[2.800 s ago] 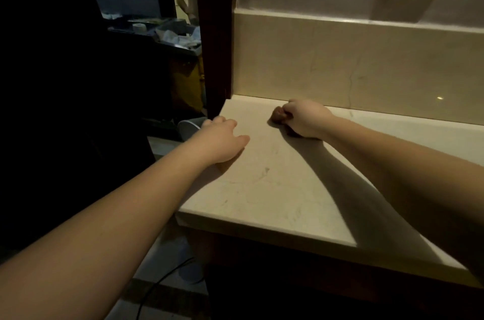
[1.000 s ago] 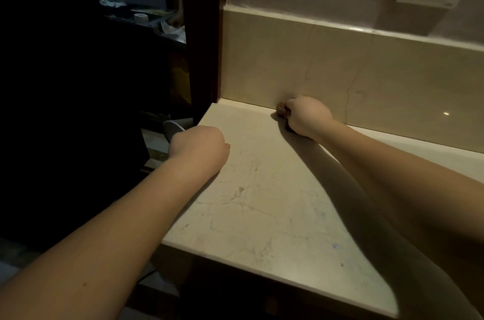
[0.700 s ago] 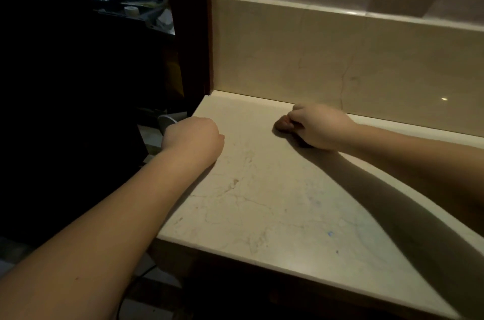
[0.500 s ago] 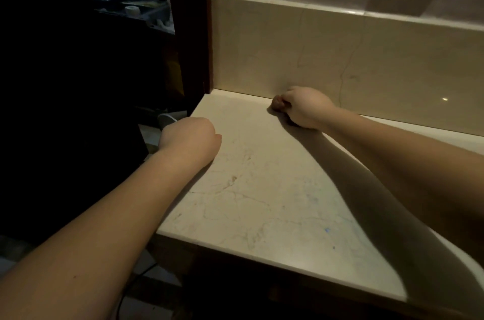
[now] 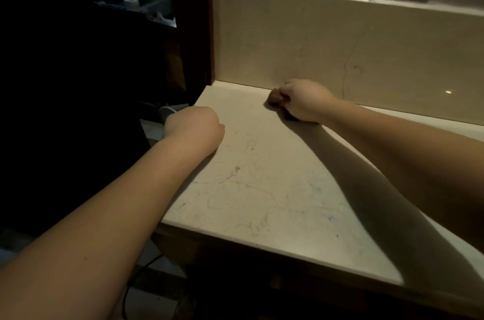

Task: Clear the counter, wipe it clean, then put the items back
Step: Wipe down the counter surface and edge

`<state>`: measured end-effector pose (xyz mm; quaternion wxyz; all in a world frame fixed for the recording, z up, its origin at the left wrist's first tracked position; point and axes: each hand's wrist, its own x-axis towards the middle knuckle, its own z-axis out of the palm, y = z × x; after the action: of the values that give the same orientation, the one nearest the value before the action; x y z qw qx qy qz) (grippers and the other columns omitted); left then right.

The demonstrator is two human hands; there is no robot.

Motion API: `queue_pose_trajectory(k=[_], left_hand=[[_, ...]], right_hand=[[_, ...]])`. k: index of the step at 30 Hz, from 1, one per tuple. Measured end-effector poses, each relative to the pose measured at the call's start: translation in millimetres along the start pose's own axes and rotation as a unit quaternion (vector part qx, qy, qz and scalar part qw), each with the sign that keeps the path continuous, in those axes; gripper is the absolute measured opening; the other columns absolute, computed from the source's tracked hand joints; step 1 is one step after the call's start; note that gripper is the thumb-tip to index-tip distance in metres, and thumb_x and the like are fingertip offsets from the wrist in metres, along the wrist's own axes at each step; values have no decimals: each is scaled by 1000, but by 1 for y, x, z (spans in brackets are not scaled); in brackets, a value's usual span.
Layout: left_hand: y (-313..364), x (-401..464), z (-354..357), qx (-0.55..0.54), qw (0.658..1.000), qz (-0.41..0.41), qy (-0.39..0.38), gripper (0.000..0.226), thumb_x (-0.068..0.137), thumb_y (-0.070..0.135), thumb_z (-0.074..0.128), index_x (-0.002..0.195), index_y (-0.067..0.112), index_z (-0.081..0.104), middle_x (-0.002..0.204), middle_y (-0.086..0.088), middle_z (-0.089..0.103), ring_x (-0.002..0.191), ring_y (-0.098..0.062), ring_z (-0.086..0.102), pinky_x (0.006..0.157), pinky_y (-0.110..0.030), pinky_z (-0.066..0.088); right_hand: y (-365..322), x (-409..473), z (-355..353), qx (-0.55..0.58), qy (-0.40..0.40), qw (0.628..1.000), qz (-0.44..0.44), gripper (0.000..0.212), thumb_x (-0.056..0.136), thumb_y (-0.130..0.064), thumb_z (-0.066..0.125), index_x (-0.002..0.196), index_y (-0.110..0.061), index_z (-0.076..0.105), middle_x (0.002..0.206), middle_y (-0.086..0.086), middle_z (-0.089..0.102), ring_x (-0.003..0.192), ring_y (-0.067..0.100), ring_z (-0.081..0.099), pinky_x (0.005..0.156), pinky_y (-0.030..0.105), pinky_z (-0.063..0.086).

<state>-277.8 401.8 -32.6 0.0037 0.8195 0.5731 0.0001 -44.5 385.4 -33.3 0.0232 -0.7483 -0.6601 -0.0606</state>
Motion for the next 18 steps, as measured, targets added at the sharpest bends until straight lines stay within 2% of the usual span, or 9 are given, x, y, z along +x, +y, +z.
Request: queue_pose_trajectory(k=[2, 3, 6, 8, 10, 12, 15, 16, 18], left_hand=[[0, 1, -1, -1, 1000, -6, -8, 29, 100, 27, 40, 100, 14, 65, 86, -6, 57, 80, -24, 53, 67, -33, 38], [0, 1, -1, -1, 1000, -6, -12, 28, 100, 26, 40, 100, 14, 66, 86, -6, 57, 81, -24, 52, 68, -33, 37], [-3, -1, 0, 3, 1000, 1, -20, 29, 101, 24, 39, 104, 14, 66, 87, -5, 55, 78, -23, 49, 53, -29, 29], [-4, -1, 0, -2, 1000, 3, -18, 29, 101, 25, 39, 103, 14, 66, 84, -4, 54, 77, -23, 49, 52, -29, 28], [-3, -1, -1, 0, 1000, -5, -20, 27, 101, 24, 40, 104, 15, 65, 81, -3, 51, 79, -23, 48, 63, -31, 34], [-2, -1, 0, 8, 1000, -13, -21, 24, 101, 21, 41, 105, 16, 64, 81, -3, 50, 84, -24, 48, 78, -36, 36], [-1, 1, 1, 15, 999, -20, -31, 25, 100, 22, 42, 112, 17, 63, 98, -5, 56, 101, -27, 51, 95, -41, 38], [-2, 1, 1, 16, 999, -24, -36, 25, 100, 24, 42, 112, 17, 63, 100, -6, 57, 103, -28, 51, 96, -42, 38], [-3, 0, 1, 18, 999, -24, -37, 24, 100, 24, 43, 109, 16, 63, 94, -6, 55, 95, -27, 50, 88, -40, 38]], right_hand=[[-9, -1, 1, 9, 11, 1000, -12, 21, 94, -19, 43, 94, -10, 61, 99, 10, 56, 97, 33, 55, 67, 33, 35], [-16, -11, -1, 20, 8, 999, -29, 17, 92, -18, 44, 90, -12, 60, 97, 8, 55, 95, 31, 55, 66, 33, 34], [-29, -62, -8, 67, -17, 992, -107, 12, 90, -17, 49, 79, -19, 52, 87, -5, 46, 81, 18, 47, 63, 31, 29], [-25, -86, -11, 70, -37, 988, -136, 11, 90, -20, 51, 79, -19, 54, 85, -9, 44, 76, 13, 43, 62, 32, 32], [-15, -83, -14, 62, -48, 989, -125, 14, 91, -21, 51, 77, -21, 52, 86, -9, 45, 77, 14, 44, 64, 33, 35], [-7, -60, -16, 47, -47, 995, -78, 18, 92, -20, 50, 74, -23, 46, 86, -7, 45, 83, 18, 48, 66, 32, 33], [0, -28, -15, 31, -38, 999, -23, 14, 93, -21, 47, 79, -18, 48, 88, -1, 46, 92, 28, 53, 67, 31, 32], [-1, -26, -13, 31, -32, 999, -22, 14, 93, -21, 47, 79, -18, 49, 88, -1, 46, 93, 29, 54, 66, 31, 31], [-10, -41, -12, 44, -22, 998, -37, 15, 92, -19, 48, 77, -18, 48, 87, -3, 46, 92, 28, 54, 65, 30, 29]])
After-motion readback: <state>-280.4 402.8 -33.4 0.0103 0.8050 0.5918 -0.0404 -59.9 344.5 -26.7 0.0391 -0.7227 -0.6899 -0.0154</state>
